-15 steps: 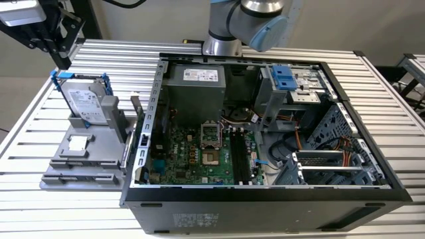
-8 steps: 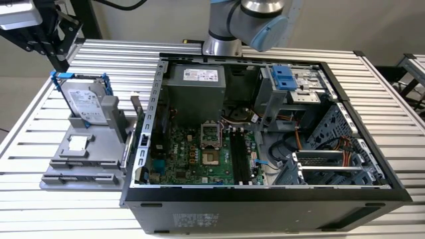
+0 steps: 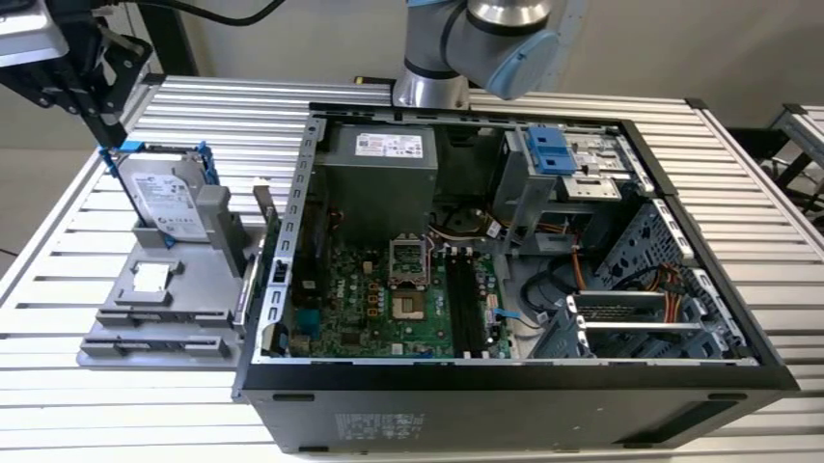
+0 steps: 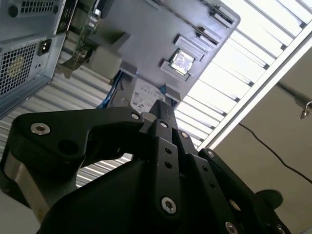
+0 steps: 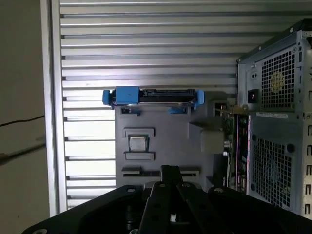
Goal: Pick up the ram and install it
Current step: 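Reach for the ram, then pick up the ram and move it above insertion slot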
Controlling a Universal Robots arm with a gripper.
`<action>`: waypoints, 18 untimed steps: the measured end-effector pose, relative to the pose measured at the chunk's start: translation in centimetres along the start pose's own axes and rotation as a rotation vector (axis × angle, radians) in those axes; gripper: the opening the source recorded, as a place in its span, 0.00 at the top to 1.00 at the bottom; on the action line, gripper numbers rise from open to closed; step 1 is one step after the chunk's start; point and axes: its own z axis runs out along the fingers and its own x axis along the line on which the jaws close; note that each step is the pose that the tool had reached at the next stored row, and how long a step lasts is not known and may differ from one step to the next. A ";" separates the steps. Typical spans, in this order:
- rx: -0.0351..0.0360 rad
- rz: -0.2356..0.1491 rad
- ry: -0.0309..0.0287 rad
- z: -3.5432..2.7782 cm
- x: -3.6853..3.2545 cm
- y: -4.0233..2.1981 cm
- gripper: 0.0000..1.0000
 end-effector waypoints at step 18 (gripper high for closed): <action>0.0000 0.000 0.0000 -0.16 0.07 -3.52 1.00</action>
